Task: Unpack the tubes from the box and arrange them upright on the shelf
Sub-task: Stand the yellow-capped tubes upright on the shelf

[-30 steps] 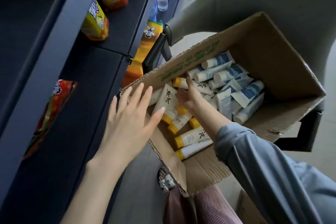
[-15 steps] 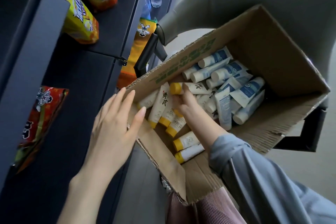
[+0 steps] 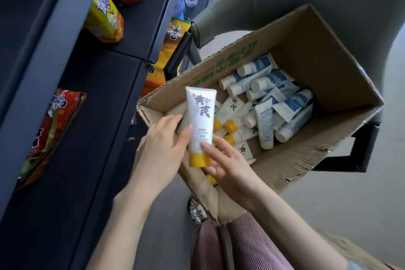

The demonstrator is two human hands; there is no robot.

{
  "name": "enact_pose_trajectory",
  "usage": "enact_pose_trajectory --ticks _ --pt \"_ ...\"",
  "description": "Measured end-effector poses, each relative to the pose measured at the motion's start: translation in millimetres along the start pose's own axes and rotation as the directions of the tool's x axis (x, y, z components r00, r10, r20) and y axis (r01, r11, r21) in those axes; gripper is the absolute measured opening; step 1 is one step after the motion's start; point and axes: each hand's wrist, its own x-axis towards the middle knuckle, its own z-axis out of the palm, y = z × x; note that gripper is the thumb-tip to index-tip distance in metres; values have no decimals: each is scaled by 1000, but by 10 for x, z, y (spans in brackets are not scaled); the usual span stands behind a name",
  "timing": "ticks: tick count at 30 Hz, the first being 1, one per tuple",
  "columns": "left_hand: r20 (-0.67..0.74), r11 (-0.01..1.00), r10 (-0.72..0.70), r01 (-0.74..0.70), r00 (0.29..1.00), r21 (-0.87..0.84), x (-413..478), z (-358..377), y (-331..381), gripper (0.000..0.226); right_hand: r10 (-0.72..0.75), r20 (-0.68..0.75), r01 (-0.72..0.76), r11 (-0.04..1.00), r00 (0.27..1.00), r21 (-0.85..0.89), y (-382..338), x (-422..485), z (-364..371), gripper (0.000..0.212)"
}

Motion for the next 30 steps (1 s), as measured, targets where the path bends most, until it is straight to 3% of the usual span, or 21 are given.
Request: enact_pose_trajectory --ticks 3,6,14,18,22,25,28,30 --pt "43 965 -25 35 999 -259 -42 -61 11 50 -37 102 49 992 994 -115 47 -102 65 39" --pt "69 845 -45 75 997 -530 -110 -172 32 36 -83 146 114 969 986 -219 52 -131 133 33" --pt "45 663 -47 65 998 -746 -175 -318 -28 30 -152 183 206 921 971 -330 105 -65 271 44" --pt "3 621 -92 60 996 -781 -185 -342 -86 30 -142 197 208 903 970 -377 92 79 229 33" --pt "-30 617 -123 53 992 -785 -179 -436 -180 27 -138 16 129 873 990 -470 -71 333 -10 45" --pt "-37 650 -120 50 992 -758 -175 -489 -247 26 -192 -115 89 802 975 -590 -217 524 -247 40" --pt "-44 655 -139 59 989 -754 -179 -509 -307 24 -303 -221 74 726 927 -684 -317 721 -399 44" --pt "-48 644 -163 69 985 -762 -182 -504 -339 24 -334 -375 14 763 865 -646 -363 858 -463 54"
